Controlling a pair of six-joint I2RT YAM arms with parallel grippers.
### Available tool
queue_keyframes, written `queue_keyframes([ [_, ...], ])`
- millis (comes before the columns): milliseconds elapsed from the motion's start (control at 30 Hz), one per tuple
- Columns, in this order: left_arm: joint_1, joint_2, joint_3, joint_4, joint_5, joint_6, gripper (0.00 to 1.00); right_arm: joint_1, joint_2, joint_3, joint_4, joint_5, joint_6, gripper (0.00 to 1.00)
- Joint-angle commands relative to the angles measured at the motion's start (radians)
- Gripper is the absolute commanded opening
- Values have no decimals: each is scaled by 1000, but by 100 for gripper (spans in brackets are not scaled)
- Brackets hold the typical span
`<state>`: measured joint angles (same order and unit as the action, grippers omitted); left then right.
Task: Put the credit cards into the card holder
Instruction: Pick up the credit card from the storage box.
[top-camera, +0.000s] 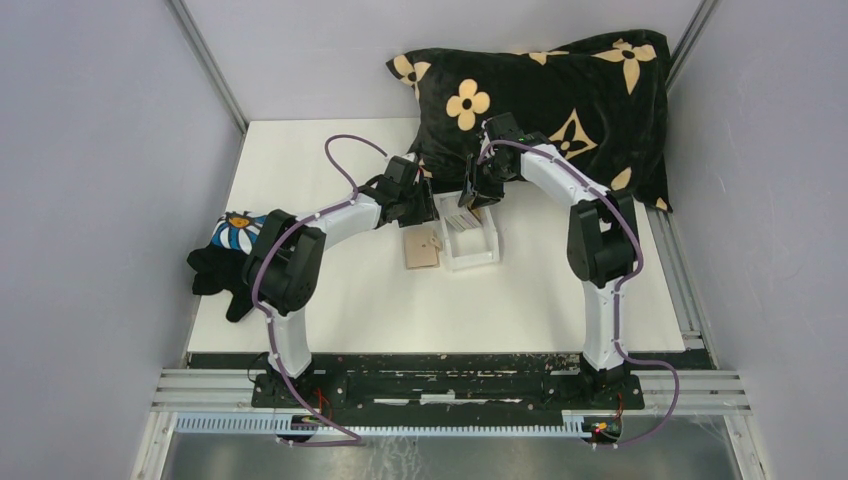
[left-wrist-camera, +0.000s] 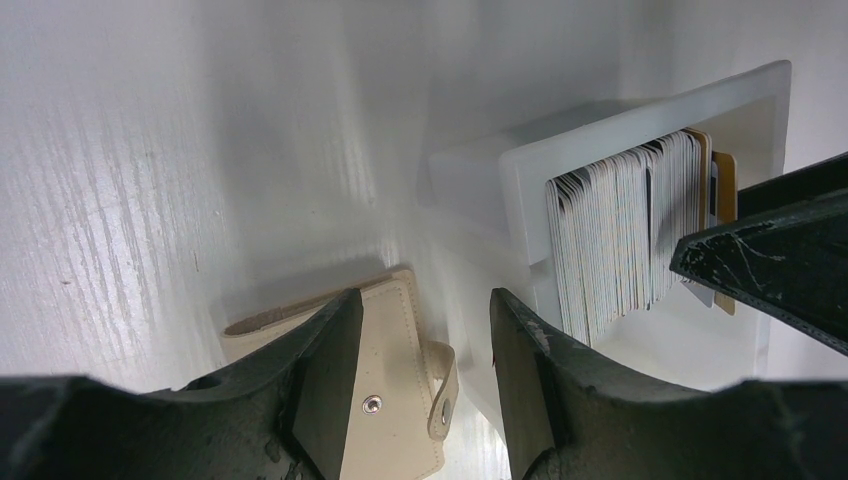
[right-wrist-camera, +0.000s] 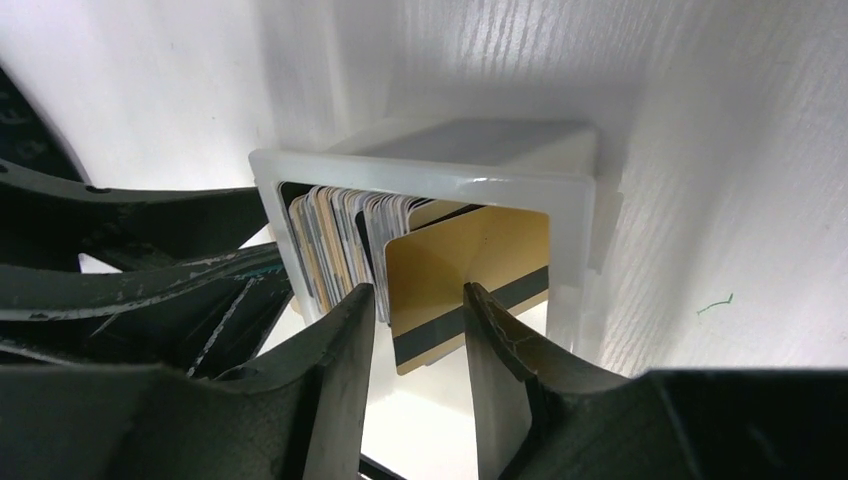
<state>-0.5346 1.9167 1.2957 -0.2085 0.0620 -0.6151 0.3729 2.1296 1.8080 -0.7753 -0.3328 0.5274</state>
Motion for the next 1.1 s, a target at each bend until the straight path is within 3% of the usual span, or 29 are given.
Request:
queue_keyframes([
  [0, -15, -11, 34, 32, 19, 3, 57, 20, -81, 14, 2, -40, 10, 44],
  [167, -19, -14, 34, 31, 15, 2, 57, 27, -88, 32, -15, -40, 6, 42],
  [367, -25, -22, 28, 32, 9, -2, 57, 42, -97, 41, -43, 2, -19, 33],
  [567, -31, -31, 27, 32, 5, -3, 57, 79, -90, 104, -125, 96, -78, 18],
  [1067, -38, -83, 20, -3, -54, 11, 63, 145, -170, 113, -203, 437, -181, 1],
])
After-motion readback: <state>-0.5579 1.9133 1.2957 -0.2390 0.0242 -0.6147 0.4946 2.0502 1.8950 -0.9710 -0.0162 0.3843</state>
